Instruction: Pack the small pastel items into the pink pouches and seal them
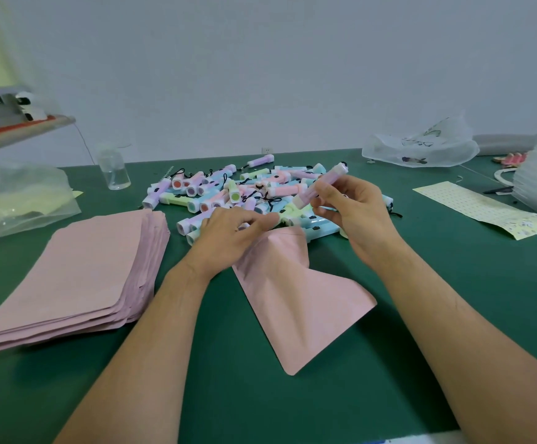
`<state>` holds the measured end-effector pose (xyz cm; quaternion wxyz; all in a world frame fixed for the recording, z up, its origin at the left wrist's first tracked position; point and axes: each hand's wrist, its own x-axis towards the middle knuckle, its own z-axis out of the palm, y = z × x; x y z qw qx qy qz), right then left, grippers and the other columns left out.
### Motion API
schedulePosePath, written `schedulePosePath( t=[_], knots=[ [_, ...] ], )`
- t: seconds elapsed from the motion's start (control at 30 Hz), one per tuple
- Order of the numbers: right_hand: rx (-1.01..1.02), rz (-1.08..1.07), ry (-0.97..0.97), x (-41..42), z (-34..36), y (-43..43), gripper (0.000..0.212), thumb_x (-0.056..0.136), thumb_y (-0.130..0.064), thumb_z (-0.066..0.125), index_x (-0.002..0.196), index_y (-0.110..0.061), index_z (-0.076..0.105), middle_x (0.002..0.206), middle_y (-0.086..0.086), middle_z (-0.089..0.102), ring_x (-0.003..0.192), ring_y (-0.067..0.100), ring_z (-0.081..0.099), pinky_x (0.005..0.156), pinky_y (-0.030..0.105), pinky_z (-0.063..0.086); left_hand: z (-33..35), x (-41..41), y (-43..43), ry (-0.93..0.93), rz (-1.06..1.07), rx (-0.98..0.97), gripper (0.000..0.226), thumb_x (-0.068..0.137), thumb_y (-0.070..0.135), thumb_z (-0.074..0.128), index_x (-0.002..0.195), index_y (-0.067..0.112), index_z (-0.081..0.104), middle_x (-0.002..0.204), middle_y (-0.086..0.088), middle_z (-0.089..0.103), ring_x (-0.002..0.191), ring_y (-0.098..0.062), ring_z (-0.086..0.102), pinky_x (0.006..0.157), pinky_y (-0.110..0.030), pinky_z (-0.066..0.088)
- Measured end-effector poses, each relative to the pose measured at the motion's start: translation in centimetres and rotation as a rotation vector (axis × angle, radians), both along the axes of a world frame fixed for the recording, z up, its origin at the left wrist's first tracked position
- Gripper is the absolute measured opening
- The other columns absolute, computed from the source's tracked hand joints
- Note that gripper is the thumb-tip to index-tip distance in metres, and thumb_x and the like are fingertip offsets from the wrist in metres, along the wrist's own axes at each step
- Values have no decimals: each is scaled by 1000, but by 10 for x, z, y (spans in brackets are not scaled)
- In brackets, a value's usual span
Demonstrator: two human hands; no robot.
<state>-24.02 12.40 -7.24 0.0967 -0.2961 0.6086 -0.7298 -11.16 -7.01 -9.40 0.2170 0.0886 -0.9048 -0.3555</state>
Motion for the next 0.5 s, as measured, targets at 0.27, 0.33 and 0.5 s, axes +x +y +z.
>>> schedulePosePath(
  t=[0.27, 0.33, 0.5],
  knots=[
    [-197, -25, -58, 5, 4, -1, 9, 100, -6, 65, 99, 0, 72, 104, 26, 73, 91, 23, 73, 87, 29, 59, 6, 2, -5, 76, -91, 273, 39, 73, 68, 85, 93, 34, 81, 99, 15, 79, 92, 4, 68, 80, -10, 46],
    [-259, -44, -113, 3, 6, 0, 8, 98, -7, 68, 100, 0, 71, 101, 20, 75, 90, 23, 74, 85, 29, 59, 10, 2, -6, 141, -46, 460, 42, 70, 65, 85, 94, 31, 79, 94, 10, 79, 84, -5, 67, 78, -23, 46],
    [-218, -6, -71, -1, 7, 9, 12, 104, -16, 62, 98, -11, 70, 87, 2, 71, 70, 16, 59, 63, 25, 48, 17, 5, -10, 294, 21, 730, 30, 83, 55, 74, 91, 28, 82, 104, 8, 78, 97, -10, 68, 92, -34, 46]
  ],
)
